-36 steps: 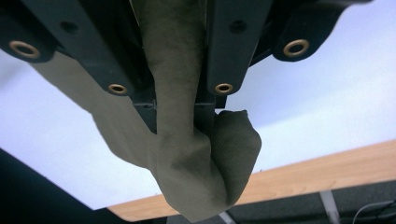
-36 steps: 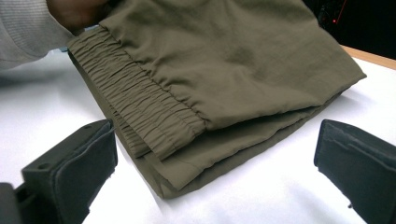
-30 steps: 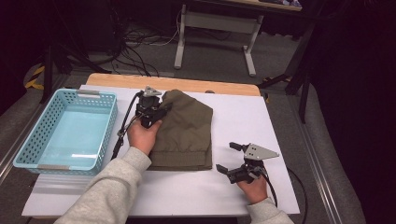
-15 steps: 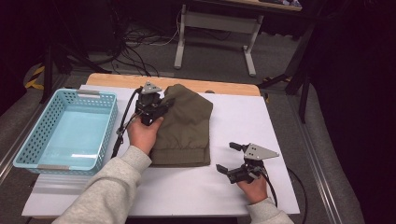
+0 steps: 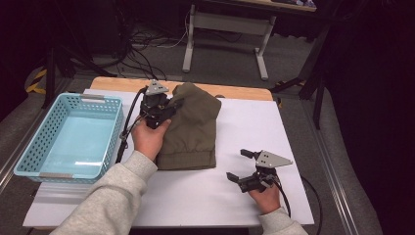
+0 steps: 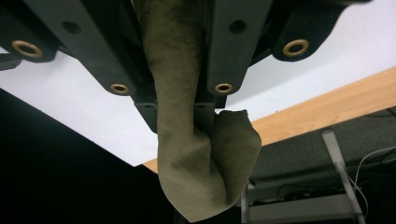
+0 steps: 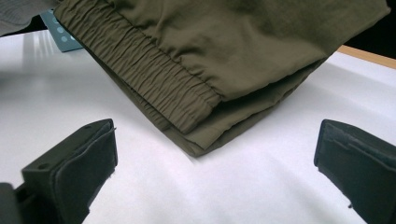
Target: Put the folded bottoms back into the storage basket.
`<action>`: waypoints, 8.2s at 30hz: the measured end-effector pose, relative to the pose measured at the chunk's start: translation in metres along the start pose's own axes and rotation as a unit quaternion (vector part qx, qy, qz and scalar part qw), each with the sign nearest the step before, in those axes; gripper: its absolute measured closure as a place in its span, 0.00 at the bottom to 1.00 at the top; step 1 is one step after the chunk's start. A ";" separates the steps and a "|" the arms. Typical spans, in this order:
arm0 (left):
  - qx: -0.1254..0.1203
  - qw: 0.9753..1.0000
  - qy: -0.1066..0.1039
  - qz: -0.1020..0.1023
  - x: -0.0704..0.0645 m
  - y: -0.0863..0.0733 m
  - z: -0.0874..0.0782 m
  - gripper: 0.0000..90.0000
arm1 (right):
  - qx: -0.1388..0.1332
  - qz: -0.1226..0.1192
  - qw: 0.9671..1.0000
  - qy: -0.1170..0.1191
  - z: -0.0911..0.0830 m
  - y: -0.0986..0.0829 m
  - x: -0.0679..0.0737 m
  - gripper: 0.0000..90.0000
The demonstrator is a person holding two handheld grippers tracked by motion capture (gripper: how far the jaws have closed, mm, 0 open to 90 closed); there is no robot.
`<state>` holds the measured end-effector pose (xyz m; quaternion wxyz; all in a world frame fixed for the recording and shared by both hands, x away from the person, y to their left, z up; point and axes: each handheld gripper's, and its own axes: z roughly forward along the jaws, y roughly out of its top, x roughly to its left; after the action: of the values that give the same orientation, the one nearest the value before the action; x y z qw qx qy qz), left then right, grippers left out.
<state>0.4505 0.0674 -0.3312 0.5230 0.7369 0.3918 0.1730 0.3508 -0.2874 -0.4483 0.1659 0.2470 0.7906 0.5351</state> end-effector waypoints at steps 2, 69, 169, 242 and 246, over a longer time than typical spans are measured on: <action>-0.002 1.000 0.001 0.003 -0.002 0.003 -0.003 0.89 | 0.000 0.001 1.000 -0.001 0.000 0.000 0.000 0.00; -0.060 0.996 0.053 0.025 0.021 0.038 -0.099 0.89 | 0.002 0.001 1.000 -0.003 0.001 0.000 -0.001 0.00; 0.053 0.988 0.135 -0.045 0.170 -0.001 -0.250 0.89 | 0.006 0.007 1.000 -0.011 0.002 -0.001 -0.002 0.00; 0.074 0.968 0.108 -0.216 0.269 -0.094 -0.189 0.84 | 0.011 0.006 1.000 -0.004 0.004 -0.002 -0.002 0.00; 0.086 0.965 0.118 -0.217 0.271 -0.098 -0.185 0.83 | 0.011 0.006 1.000 -0.003 0.004 -0.002 -0.002 0.00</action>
<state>0.4605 0.4045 -0.3890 0.4322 0.6509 0.6149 0.1070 0.3539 -0.2858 -0.4515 0.1627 0.2554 0.7943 0.5266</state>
